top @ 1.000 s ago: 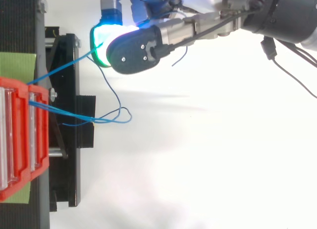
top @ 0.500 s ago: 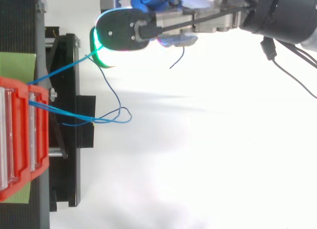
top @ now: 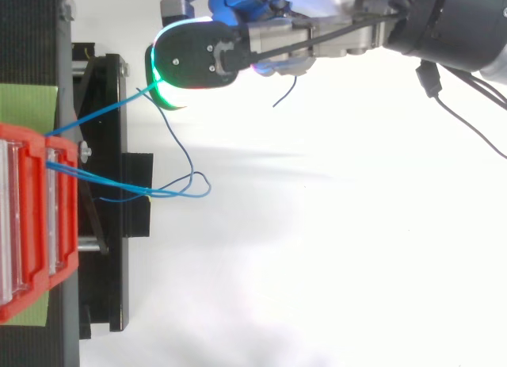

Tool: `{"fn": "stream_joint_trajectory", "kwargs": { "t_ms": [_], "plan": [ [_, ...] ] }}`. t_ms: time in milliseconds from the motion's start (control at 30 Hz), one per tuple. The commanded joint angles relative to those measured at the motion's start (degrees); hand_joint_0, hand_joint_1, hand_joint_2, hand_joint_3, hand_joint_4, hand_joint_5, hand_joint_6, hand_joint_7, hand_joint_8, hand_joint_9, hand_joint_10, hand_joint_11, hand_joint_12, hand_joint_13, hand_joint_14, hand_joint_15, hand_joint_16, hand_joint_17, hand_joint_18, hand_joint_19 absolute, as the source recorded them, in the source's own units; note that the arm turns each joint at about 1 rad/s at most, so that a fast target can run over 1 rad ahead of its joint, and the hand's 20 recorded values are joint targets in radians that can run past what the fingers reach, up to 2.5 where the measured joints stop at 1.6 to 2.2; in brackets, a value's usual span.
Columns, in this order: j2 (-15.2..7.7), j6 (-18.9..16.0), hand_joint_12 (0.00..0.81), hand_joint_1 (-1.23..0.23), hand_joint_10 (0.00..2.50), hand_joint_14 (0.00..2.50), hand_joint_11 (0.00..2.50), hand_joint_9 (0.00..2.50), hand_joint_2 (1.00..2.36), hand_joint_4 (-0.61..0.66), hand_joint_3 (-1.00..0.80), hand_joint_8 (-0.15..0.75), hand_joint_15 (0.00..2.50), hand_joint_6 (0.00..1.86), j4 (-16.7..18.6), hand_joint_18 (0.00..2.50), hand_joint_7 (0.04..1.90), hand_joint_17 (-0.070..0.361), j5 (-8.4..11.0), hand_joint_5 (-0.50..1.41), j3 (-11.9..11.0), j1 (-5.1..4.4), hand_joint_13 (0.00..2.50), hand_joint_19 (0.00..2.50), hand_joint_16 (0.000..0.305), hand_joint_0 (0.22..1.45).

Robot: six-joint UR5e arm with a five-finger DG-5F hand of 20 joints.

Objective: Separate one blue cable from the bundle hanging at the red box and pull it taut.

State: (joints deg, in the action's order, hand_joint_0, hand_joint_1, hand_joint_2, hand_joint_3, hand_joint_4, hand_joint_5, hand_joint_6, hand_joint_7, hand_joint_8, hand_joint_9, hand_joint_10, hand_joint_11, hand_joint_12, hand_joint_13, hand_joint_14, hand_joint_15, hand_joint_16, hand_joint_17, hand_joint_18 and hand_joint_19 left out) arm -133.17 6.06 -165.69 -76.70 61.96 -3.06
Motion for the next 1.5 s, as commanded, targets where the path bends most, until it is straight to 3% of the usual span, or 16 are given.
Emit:
{"fn": "stream_joint_trajectory", "kwargs": {
  "t_ms": [0,367,600,733,900,1233,1467],
  "plan": [
    [0.0,0.0,0.31,-0.71,1.73,2.5,1.48,0.57,1.01,0.15,-0.35,0.279,1.02,0.93,-0.1,1.25,1.05,0.071,0.06,-0.23,0.0,-0.02,0.83,1.83,0.032,0.65],
    [0.0,0.0,0.307,-0.58,1.77,2.5,1.44,0.6,1.0,0.17,-0.5,0.289,1.02,0.92,-0.2,1.26,1.05,0.07,0.15,-0.23,0.0,-0.28,0.87,1.83,0.031,0.61],
    [0.0,-0.1,0.313,-0.55,1.78,2.5,1.45,0.61,1.0,0.17,-0.5,0.296,1.0,0.92,-0.2,1.28,1.04,0.073,0.24,-0.23,0.0,-0.46,0.88,1.83,0.032,0.57],
    [-0.1,-0.1,0.31,-0.58,1.76,2.5,1.44,0.63,1.0,0.17,-0.49,0.295,1.0,0.92,-0.2,1.28,1.05,0.069,0.24,-0.23,0.0,-0.55,0.88,1.82,0.03,0.62],
    [0.0,-0.2,0.313,-0.62,1.76,2.5,1.45,0.64,1.02,0.15,-0.31,0.291,1.04,0.93,-0.2,1.28,1.1,0.07,0.41,-0.22,0.0,-0.63,0.89,1.8,0.031,0.63],
    [-0.1,-0.3,0.312,-0.75,1.67,2.5,1.51,0.64,1.03,-0.02,-0.11,0.275,1.1,0.94,-0.2,1.22,1.32,0.072,0.41,-0.22,0.1,-0.63,0.87,1.77,0.032,0.67],
    [-0.1,-0.3,0.309,-0.76,1.48,2.5,1.59,0.65,1.02,-0.09,-0.21,0.254,1.14,0.95,-0.1,1.15,1.25,0.074,0.41,-0.22,0.1,-0.63,0.84,1.72,0.033,0.71]
  ]
}}
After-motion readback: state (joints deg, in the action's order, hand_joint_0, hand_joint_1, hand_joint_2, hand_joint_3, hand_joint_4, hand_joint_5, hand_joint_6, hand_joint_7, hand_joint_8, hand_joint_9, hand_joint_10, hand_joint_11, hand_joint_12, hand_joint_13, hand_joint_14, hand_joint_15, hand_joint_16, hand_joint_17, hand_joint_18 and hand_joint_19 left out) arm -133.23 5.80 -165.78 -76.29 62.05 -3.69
